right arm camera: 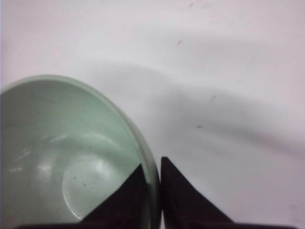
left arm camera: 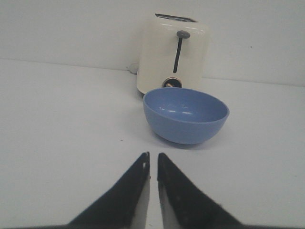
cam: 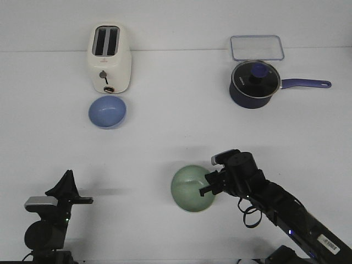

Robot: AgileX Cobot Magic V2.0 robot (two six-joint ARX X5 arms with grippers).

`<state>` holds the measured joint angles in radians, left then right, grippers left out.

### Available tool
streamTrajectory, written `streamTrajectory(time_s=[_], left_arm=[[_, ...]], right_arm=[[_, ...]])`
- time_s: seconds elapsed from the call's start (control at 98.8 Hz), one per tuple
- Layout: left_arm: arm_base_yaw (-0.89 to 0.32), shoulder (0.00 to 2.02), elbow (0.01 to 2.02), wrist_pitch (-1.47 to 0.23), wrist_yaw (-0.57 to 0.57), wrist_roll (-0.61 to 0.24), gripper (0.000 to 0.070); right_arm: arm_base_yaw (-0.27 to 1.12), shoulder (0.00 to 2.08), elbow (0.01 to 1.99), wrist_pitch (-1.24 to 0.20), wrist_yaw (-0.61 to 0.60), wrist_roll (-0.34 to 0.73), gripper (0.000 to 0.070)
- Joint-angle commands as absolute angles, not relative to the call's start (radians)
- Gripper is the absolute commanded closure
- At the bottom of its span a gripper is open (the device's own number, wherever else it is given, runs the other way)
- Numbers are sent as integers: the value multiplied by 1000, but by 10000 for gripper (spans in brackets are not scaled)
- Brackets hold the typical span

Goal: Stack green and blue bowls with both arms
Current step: 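Grasp the green bowl rim with the right gripper, pull it toward the robot, then set the green bowl down and open the right gripper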

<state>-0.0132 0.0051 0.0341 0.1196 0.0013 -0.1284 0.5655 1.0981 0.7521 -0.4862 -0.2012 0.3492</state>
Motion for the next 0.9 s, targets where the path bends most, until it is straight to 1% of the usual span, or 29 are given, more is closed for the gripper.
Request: streamTrajectory(time_s=[0.0,0.101,0.253,0.314,0.334,0.344,0.354,0.395,0.405,0.435,0.475,0.627,0.789,0.89], left_arm=[[-12,3,14,134,5,-205,686],[-12,3,14,134,5,-257,687],[-12,3,14,135,5,-307,688],[-12,3,14,135,4,-342,689],[-12,3,14,135,5,-355,688],[-12,3,14,135,5,-362,689],[-12,3,14,135,5,-369,689],[-12,3,15,135,4,-399,689],[-12,3,16,134,4,-408,689],[-12,3,17,135,5,-430,689],[-12,3,19,134,5,-464,689],[-12,3,30,127,5,-543,688],[-12,8,83,67,19,-543,687],[-12,35,150,-9,18,-543,685]], right_arm=[[590,1135,757,-471,-182,373,699],[611,1189,757,-455,-182,368,699],[624,1263,757,-427,-182,352,697],[624,1279,757,-424,-183,348,670],[624,1280,757,-424,-184,345,636],[624,1280,757,-424,-184,344,600],[624,1280,757,-424,-184,343,587],[624,1280,760,-423,-185,342,478],[624,1278,761,-422,-186,342,442],[622,1271,764,-424,-185,342,390],[619,1259,768,-426,-183,339,365],[578,1178,786,-426,-181,309,365],[479,1044,789,-415,-155,274,365],[392,951,781,-459,-144,241,366]])
